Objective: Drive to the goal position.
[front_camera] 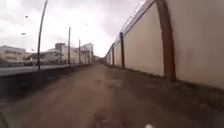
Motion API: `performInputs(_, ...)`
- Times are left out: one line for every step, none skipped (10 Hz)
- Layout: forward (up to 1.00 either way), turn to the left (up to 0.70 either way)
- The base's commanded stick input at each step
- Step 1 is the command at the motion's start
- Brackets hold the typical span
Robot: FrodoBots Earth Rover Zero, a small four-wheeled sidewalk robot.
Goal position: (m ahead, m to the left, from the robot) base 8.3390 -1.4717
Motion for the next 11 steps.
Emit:
performInputs(0.00,0.00)
performInputs(0.00,0.00)
performInputs(0.00,0.00)
performInputs(0.00,0.00)
performInputs(0.00,0.00)
performInputs(0.00,0.00)
performInputs(0.55,0.00)
performInputs(0.85,0.00)
performInputs(0.85,0.00)
performInputs(0.85,0.00)
performInputs(0.85,0.00)
